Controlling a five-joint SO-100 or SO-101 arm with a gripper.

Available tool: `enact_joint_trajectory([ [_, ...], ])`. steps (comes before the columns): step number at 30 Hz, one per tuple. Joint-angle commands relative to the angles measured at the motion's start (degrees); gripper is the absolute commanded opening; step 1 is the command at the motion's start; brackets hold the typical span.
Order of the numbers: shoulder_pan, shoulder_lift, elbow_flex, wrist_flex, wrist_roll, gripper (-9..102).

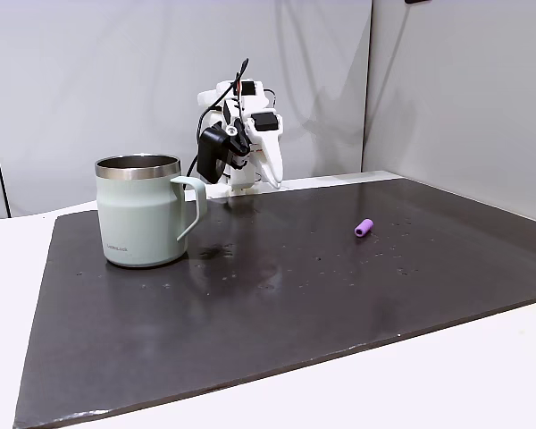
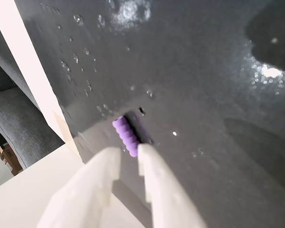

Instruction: Grasp a pengrip and put it in the cup.

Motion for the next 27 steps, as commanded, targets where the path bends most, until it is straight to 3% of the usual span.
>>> enact_joint_trajectory([
  [1, 0.0, 0.7, -0.4, -1.3, -0.4, 0],
  [15, -0.2, 0.7, -1.7, -2.1, -4.0, 0],
  [21, -3.2, -0.4, -12.0, 2.7, -8.6, 0],
  [27, -7.0, -16.3, -27.8, 4.4, -9.3, 0],
])
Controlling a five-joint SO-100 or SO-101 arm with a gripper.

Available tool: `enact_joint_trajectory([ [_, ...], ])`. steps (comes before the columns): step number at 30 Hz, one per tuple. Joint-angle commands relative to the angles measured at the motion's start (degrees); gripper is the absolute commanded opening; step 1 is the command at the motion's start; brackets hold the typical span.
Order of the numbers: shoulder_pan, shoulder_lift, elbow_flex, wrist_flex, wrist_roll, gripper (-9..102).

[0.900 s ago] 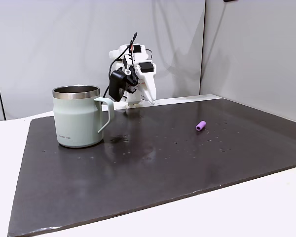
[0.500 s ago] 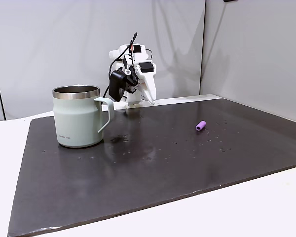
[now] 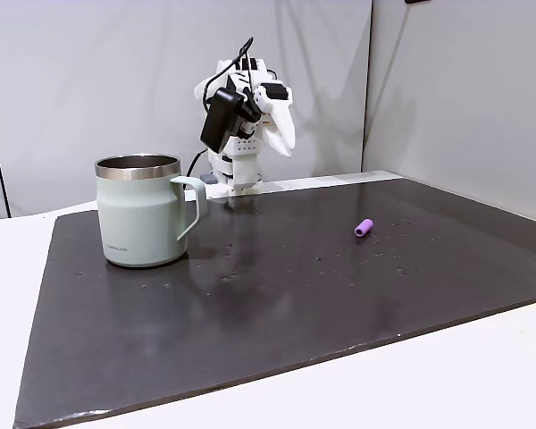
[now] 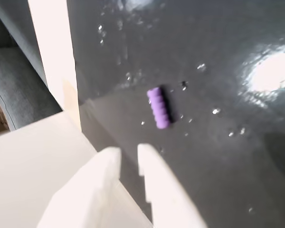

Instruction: Grasp a pengrip and put it in the cup.

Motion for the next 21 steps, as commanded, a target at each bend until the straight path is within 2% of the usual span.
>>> enact_joint_trajectory([
  [1, -1.7, -10.6, -12.9, 0.7, -0.7, 0],
  [6, -2.5, -27.9, -28.5, 3.5, -1.7, 0],
  [11, -3.7, -42.9, -42.3, 8.3, -3.1, 5],
  [19, -5.9, -60.5, -56.2, 14.8, -1.8, 6],
  [21, -7.1, -64.0, -59.3, 16.7, -1.6, 9],
])
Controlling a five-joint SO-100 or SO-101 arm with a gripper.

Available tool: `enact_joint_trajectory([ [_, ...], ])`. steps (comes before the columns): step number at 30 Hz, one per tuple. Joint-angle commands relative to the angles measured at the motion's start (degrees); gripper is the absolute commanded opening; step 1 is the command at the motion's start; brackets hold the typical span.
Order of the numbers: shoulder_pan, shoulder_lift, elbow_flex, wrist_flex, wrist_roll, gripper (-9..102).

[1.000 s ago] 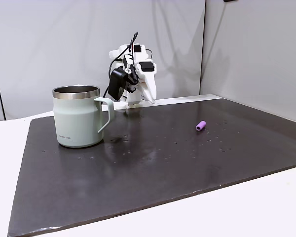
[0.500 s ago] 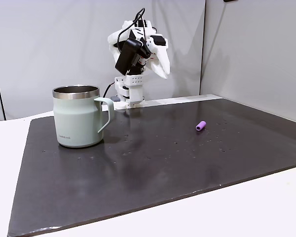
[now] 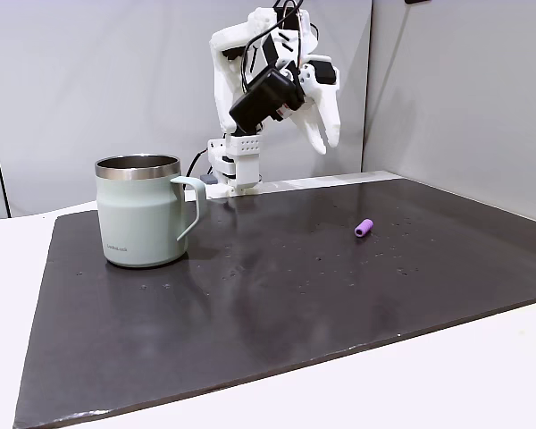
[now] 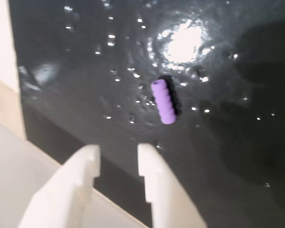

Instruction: Grasp a pengrip and put it in the cup.

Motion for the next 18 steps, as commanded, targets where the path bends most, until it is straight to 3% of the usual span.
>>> enact_joint_trajectory([
  [1, -2.2, -4.8, -8.4, 3.2, 0.6, 13],
  [4, -4.0, -9.9, -13.0, 6.9, 1.2, 24],
  [18, -6.8, -27.8, -25.0, 12.0, 6.6, 24],
])
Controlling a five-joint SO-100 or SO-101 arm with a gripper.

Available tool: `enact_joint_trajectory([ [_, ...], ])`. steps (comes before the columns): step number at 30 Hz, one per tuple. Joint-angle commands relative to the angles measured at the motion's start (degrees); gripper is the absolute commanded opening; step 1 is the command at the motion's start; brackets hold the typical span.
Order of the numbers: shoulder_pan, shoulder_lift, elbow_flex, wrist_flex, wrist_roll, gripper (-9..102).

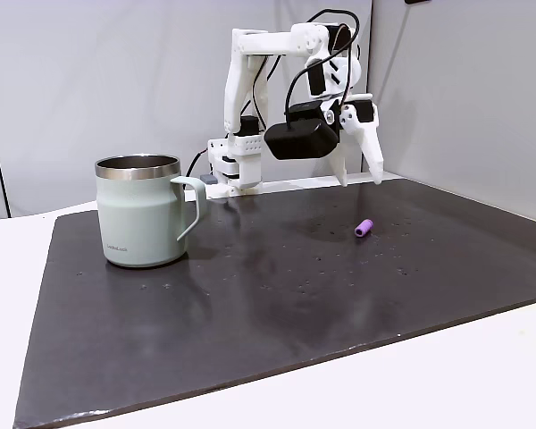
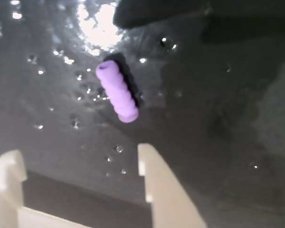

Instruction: Grasp a pengrip and put it in the cup.

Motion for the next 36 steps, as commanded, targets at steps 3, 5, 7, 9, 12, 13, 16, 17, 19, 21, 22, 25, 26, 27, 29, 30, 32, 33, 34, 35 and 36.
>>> enact_joint_trajectory([
  [3, -1.0, -4.7, -6.5, 1.1, 1.8, 24],
  [5, -1.3, -7.3, -8.1, 1.5, 2.0, 24],
  [7, -1.6, -9.7, -9.5, 1.8, 2.3, 24],
  [9, -1.8, -12.0, -10.8, 1.9, 2.4, 24],
  [12, -2.5, -15.3, -12.4, 2.1, 2.4, 24],
  [13, -2.7, -16.3, -12.8, 2.1, 2.5, 24],
  [16, -3.3, -19.0, -14.0, 2.1, 2.7, 24],
  [17, -3.4, -19.8, -14.3, 2.1, 2.8, 24],
  [19, -3.7, -21.4, -15.1, 2.1, 3.0, 24],
  [21, -4.2, -22.6, -15.6, 2.1, 3.1, 24],
  [22, -4.4, -23.1, -15.9, 2.1, 3.2, 24],
  [25, -4.8, -24.2, -16.1, 2.1, 3.1, 21],
  [26, -4.8, -24.3, -16.1, 2.2, 3.1, 18],
  [27, -4.8, -24.6, -16.1, 2.3, 3.1, 15],
  [29, -4.8, -24.8, -16.0, 2.5, 3.1, 8],
  [30, -4.7, -24.8, -16.0, 2.5, 3.1, 5],
  [32, -4.4, -24.8, -15.9, 2.6, 3.1, 0],
  [33, -4.2, -24.8, -15.9, 2.7, 3.1, 0],
  [34, -4.1, -24.8, -15.9, 2.8, 3.1, 0],
  [35, -4.0, -24.8, -16.0, 3.0, 3.1, 0],
  [36, -4.0, -24.7, -16.0, 3.2, 3.1, 0],
])
